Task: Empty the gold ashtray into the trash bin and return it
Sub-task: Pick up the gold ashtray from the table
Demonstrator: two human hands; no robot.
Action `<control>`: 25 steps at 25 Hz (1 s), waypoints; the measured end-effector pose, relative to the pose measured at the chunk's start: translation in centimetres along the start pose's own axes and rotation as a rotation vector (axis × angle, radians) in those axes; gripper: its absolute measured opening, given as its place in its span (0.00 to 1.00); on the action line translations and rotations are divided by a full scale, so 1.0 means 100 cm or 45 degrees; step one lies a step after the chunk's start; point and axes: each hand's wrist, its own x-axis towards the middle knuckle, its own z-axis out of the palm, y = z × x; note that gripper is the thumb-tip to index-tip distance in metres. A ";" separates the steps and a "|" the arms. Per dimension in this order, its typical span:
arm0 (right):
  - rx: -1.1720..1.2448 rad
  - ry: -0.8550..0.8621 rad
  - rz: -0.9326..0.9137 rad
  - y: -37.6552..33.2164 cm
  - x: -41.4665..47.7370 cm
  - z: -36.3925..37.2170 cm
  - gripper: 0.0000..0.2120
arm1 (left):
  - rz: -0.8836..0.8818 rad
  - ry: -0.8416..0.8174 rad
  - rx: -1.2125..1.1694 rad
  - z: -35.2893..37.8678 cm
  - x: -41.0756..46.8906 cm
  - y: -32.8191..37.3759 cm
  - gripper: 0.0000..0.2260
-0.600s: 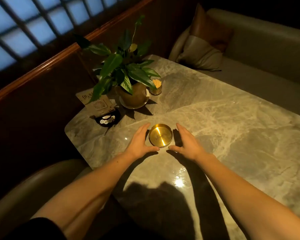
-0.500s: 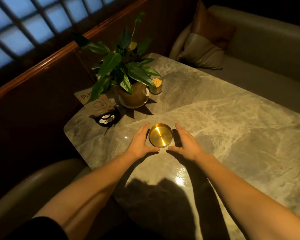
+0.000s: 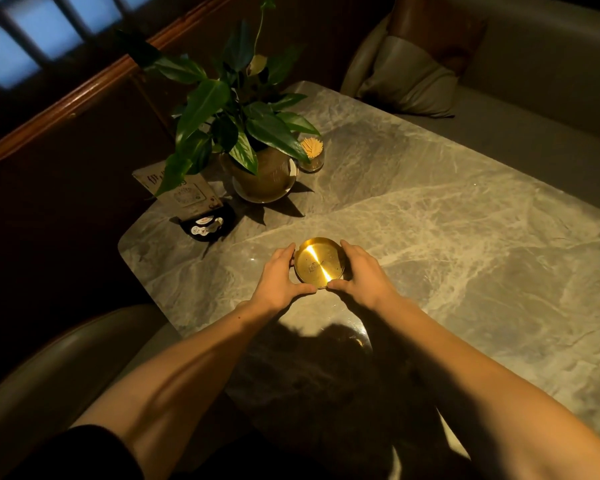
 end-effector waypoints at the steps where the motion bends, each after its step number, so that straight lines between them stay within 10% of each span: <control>1: 0.011 0.015 -0.005 -0.001 0.001 0.000 0.45 | 0.023 0.005 0.012 -0.001 -0.001 0.000 0.44; 25: 0.341 0.535 -0.087 0.042 -0.170 -0.096 0.45 | 0.519 -0.092 -0.235 0.028 -0.079 0.125 0.43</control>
